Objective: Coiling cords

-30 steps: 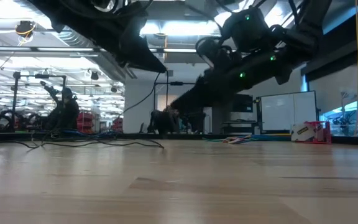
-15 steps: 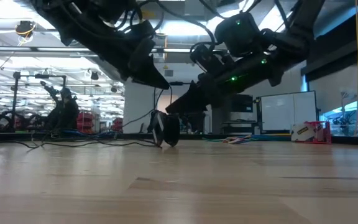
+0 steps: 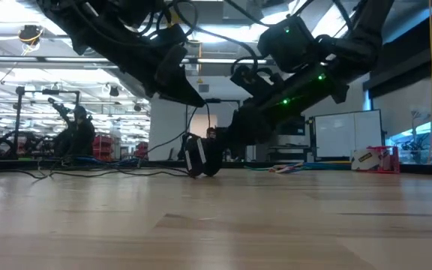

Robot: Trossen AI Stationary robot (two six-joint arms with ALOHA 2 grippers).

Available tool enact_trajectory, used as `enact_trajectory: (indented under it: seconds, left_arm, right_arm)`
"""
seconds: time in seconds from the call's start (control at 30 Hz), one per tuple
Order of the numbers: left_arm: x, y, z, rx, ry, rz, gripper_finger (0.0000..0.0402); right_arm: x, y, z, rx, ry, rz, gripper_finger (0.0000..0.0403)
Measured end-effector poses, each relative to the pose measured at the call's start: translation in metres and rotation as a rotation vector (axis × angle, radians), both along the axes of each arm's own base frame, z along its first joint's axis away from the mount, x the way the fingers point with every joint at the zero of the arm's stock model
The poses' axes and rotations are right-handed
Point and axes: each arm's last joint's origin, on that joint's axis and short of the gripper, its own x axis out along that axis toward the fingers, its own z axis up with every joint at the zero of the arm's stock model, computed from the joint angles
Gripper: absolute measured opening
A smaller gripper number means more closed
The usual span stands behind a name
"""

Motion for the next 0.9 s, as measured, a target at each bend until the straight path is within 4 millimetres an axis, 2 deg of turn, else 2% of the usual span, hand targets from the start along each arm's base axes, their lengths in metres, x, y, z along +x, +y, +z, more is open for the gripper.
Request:
enact_trajectory:
  seconds: [0.1, 0.2, 0.53, 0.9]
  left_arm:
    - [0.000, 0.000, 0.000, 0.000, 0.000, 0.000, 0.0006]
    - [0.000, 0.000, 0.000, 0.000, 0.000, 0.000, 0.0006]
    - [0.000, 0.000, 0.000, 0.000, -0.001, -0.001, 0.0006]
    - [0.000, -0.001, 0.002, 0.021, 0.003, -0.015, 0.0006]
  right_arm:
    - [0.000, -0.003, 0.000, 0.011, 0.000, 0.001, 0.0212]
    - [0.000, -0.005, 0.000, 0.033, -0.003, -0.007, 0.0183]
    - [-0.002, -0.011, -0.002, 0.035, 0.027, 0.002, 0.0017]
    - [-0.001, -0.013, 0.000, -0.046, 0.029, 0.021, 0.0004]
